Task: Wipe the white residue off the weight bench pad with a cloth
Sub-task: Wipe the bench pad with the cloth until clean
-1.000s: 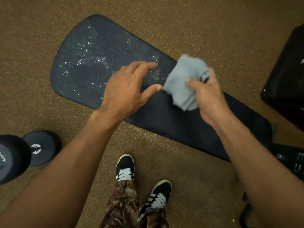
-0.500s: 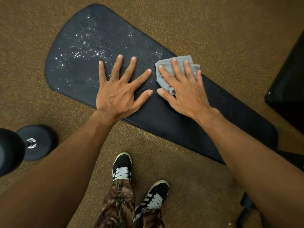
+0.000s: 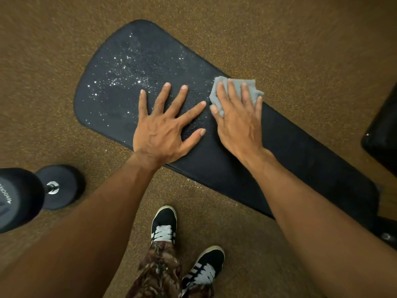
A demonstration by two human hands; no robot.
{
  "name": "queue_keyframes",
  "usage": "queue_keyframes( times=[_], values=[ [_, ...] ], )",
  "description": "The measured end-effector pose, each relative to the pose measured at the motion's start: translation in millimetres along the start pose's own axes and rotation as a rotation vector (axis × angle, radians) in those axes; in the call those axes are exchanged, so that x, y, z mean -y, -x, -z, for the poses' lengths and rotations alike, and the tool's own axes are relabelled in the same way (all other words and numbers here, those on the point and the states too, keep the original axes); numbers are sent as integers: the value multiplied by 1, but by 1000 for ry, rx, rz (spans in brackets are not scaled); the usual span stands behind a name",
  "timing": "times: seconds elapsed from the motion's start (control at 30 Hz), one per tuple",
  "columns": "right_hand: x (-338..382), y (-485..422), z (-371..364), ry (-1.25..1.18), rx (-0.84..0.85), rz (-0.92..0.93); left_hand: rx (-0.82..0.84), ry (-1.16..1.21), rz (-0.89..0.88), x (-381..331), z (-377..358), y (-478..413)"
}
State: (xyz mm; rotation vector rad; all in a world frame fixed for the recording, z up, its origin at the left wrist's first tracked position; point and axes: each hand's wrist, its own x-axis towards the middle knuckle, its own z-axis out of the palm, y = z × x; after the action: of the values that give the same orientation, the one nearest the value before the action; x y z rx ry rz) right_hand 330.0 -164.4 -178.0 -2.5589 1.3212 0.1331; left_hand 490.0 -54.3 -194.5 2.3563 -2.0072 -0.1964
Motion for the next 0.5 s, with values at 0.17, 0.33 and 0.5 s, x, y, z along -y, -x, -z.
queue_keyframes(
  times=[0.17,0.33,0.5],
  values=[
    [-37,35,2,108,71,194,-9,16,9,1,-1,0],
    [-35,-2,12,13,42,-18,-20,25,21,0,-1,0],
    [-16,4,9,2,29,107,-34,29,30,0,-2,1]
  ],
)
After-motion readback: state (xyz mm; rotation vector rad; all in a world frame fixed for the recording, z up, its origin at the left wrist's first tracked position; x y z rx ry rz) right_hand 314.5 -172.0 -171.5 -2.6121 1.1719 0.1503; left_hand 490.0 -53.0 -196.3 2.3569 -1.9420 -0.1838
